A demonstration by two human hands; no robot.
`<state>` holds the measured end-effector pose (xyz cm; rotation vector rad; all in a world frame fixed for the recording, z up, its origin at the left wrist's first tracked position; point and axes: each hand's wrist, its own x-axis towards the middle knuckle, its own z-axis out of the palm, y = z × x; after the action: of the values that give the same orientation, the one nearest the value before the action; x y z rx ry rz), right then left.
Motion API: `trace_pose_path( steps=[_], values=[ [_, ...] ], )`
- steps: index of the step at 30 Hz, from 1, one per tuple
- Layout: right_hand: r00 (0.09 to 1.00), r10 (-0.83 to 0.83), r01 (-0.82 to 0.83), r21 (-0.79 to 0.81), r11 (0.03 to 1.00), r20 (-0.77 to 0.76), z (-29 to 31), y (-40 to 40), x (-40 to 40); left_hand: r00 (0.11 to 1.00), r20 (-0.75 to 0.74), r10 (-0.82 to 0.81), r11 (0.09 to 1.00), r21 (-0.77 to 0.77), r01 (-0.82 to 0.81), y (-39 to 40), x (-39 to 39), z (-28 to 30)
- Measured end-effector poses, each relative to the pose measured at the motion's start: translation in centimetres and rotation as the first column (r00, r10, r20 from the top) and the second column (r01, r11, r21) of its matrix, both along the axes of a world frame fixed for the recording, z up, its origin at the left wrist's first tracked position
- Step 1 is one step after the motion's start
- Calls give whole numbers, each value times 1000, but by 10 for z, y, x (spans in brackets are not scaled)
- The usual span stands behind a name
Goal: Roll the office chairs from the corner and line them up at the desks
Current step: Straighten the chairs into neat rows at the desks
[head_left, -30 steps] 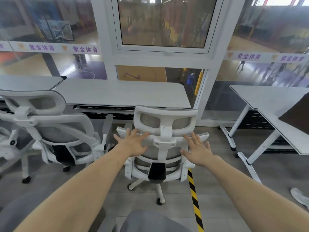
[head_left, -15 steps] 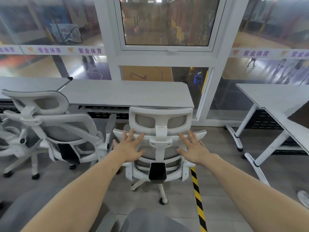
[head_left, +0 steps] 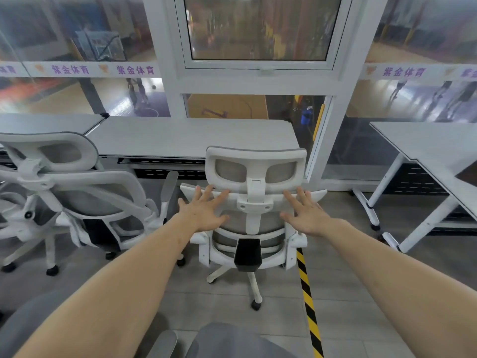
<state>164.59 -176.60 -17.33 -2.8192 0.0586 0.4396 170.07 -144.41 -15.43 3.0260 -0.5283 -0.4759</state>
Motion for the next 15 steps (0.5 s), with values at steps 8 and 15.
trace_pose_path(
  steps=[8,15],
  values=[
    [999,3,-4,27,1000,41,-4,-1,24,1000,13,8,1000,-4,-8,0,22,-7],
    [1000,-13,13,86,996,5,-1,-11,51,999,31,-5,1000,5,5,-8,46,-5]
  ],
)
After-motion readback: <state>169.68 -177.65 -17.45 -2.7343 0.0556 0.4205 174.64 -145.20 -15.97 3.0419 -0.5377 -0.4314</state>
